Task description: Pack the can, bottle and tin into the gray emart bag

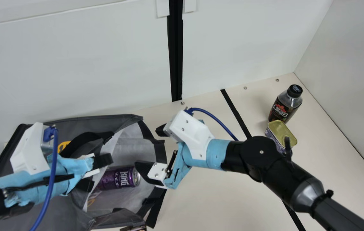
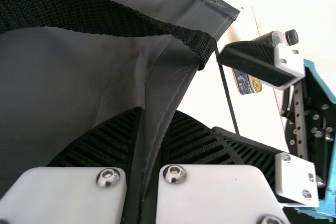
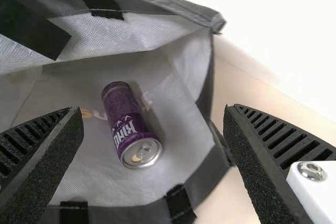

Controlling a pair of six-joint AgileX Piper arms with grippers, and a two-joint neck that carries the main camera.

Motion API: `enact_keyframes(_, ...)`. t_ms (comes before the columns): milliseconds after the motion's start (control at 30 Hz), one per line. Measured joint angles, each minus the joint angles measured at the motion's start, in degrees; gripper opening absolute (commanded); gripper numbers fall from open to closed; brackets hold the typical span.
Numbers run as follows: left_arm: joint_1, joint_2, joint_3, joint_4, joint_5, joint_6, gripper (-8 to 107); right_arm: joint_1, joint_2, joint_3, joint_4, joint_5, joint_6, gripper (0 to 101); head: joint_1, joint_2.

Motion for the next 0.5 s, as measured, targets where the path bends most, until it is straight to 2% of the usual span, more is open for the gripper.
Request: enact_keyframes(500,0.0,0.0,0.0,0.0,0.0,0.0,10,-3.2,-4.6,-0.3,-11.0,-2.7,9.0,91,0.0,0.0)
